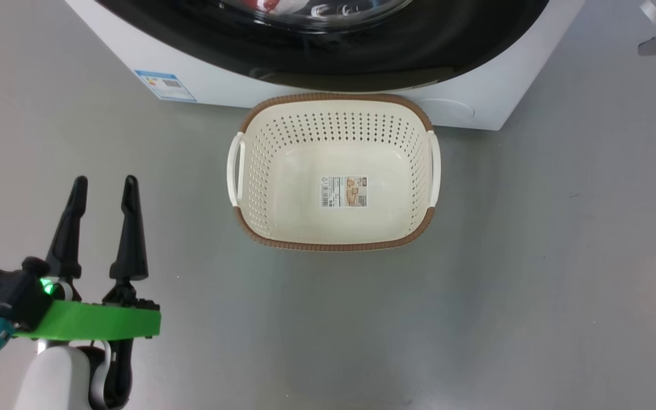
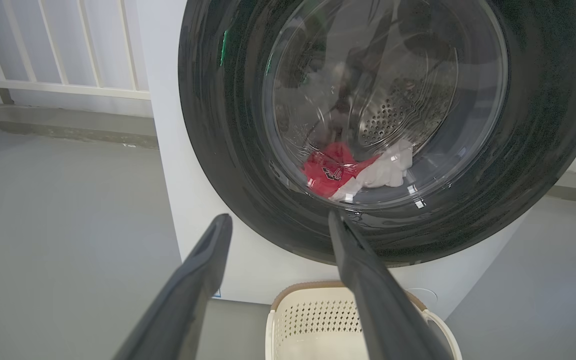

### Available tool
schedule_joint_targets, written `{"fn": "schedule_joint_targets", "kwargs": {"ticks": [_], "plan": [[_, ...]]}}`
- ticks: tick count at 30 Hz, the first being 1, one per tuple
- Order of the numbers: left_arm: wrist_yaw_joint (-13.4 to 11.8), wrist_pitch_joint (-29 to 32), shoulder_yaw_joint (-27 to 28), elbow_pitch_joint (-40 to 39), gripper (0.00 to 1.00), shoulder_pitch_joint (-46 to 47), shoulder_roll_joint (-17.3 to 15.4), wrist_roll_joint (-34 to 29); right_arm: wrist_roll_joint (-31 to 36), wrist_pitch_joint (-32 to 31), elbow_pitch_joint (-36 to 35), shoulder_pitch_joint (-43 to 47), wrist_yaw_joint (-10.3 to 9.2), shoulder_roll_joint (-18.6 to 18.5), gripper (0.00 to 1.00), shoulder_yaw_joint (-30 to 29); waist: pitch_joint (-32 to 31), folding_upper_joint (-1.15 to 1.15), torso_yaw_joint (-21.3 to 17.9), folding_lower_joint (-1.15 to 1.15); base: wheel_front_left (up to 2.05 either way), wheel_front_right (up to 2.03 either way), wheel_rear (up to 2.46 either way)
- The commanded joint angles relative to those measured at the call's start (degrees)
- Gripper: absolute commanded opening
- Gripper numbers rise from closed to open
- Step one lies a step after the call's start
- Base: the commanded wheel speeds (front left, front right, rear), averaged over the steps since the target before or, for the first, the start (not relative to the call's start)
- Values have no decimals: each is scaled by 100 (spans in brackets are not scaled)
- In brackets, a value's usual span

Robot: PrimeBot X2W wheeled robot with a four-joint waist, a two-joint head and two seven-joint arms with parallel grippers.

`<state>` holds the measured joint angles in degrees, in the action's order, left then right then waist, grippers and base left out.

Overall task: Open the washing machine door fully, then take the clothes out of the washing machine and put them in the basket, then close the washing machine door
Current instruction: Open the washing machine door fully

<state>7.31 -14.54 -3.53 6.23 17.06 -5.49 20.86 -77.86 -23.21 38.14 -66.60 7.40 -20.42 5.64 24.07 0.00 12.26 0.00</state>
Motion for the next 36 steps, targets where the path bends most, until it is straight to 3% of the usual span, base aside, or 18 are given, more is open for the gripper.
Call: {"fn": "schedule_joint_targets", "kwargs": {"ticks": [1,23,36], "plan": [[18,-46,207,-154,100,112,-153,33,-31,-67,-115,-165,9,49,0,78,50,0,23,0,0,0,0],[18,-46,204,-93,100,220,-73,88,-238,-557,250,-700,9,97,0,196,244,0,247,0,0,0,0],[18,-46,290,-13,100,121,-64,41,-424,-957,289,-365,9,210,0,326,-6,0,145,0,0,0,0]]}}
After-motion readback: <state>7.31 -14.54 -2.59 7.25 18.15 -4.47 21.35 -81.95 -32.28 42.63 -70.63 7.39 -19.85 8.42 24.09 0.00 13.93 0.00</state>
